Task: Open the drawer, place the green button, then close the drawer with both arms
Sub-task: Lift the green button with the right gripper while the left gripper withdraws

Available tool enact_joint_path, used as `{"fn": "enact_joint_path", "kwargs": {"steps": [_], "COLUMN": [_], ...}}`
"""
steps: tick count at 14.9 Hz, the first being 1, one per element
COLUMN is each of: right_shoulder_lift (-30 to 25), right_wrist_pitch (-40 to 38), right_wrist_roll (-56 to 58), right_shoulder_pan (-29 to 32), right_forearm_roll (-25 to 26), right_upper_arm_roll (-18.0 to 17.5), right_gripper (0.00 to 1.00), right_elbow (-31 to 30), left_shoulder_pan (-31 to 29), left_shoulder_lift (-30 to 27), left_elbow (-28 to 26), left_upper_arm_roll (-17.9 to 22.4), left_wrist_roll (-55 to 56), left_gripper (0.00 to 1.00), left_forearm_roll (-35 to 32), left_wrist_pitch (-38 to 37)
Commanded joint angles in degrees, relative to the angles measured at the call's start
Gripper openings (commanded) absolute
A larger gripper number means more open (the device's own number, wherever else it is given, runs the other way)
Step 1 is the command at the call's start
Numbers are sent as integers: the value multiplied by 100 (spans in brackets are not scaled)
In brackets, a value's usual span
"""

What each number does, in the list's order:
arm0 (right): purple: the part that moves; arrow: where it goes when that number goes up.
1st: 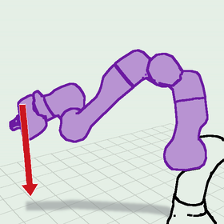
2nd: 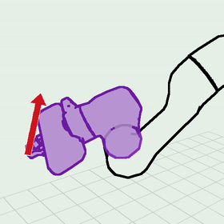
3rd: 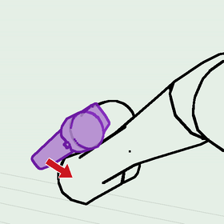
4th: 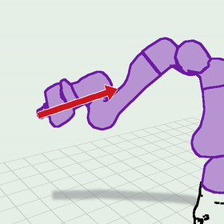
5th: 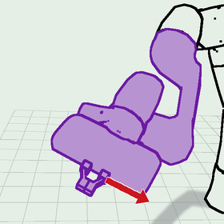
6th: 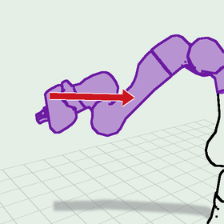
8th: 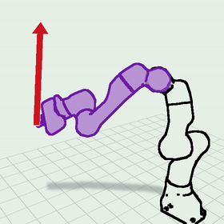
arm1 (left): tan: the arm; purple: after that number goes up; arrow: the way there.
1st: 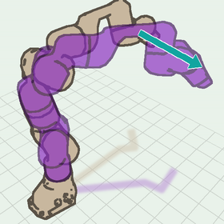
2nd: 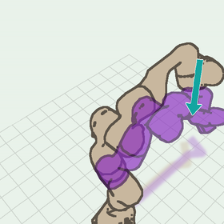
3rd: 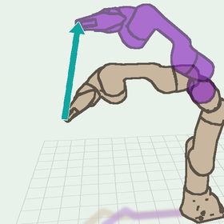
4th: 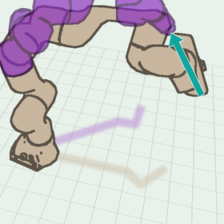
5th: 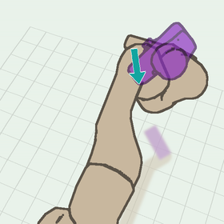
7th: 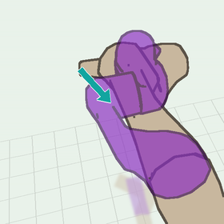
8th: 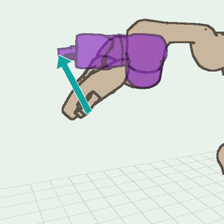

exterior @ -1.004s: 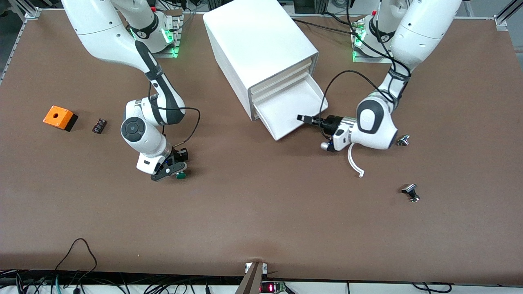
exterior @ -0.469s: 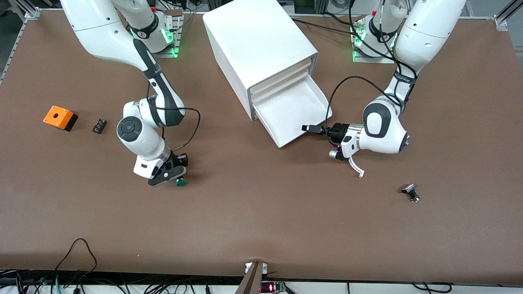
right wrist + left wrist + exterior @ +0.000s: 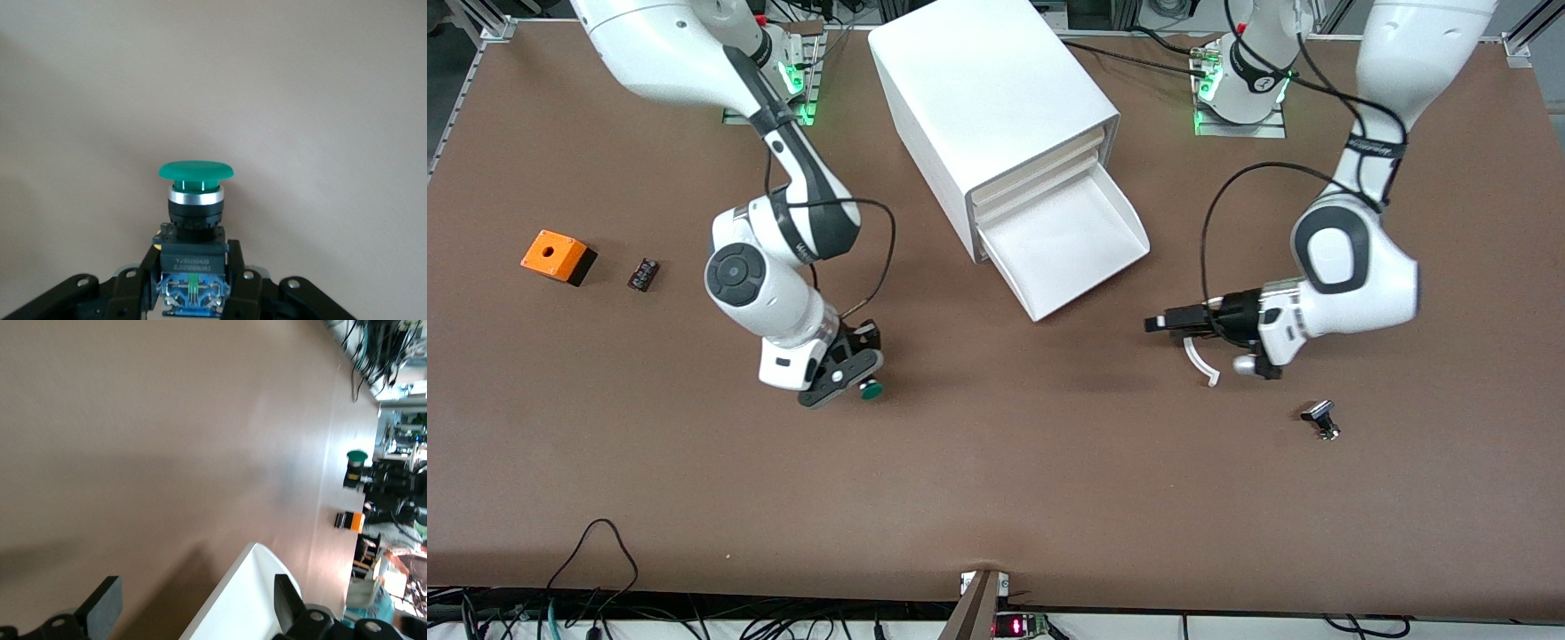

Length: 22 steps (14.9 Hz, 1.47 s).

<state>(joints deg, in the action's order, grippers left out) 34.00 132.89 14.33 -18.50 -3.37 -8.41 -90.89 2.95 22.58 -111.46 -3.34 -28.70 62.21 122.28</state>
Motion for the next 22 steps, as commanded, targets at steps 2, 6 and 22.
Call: {"fn": "enact_joint_path", "kwargs": {"steps": [2, 6, 22], "right_shoulder_lift": [54, 142, 1091], "right_wrist_pitch": [-167, -395, -1380], "right_wrist_roll": [272, 1226, 3603], "right_shoulder_pan": [-171, -267, -2236], "right_forearm_roll": [73, 170, 1400], "right_upper_arm_roll": [-616, -881, -670], "right_gripper": [27, 27, 29], "right_elbow": [405, 967, 2401], "left_shoulder_pan": [-285, -830, -717], "left_shoulder_lift": [-814, -1886, -2355], "left_elbow": [-262, -166, 1575], "left_upper_arm_roll": [-36, -1, 298], "left_wrist_roll": [49, 128, 1543], "left_gripper": [100, 100, 100], "left_forearm_roll": [-723, -3149, -6353], "left_wrist_pitch": [261, -482, -3290]}}
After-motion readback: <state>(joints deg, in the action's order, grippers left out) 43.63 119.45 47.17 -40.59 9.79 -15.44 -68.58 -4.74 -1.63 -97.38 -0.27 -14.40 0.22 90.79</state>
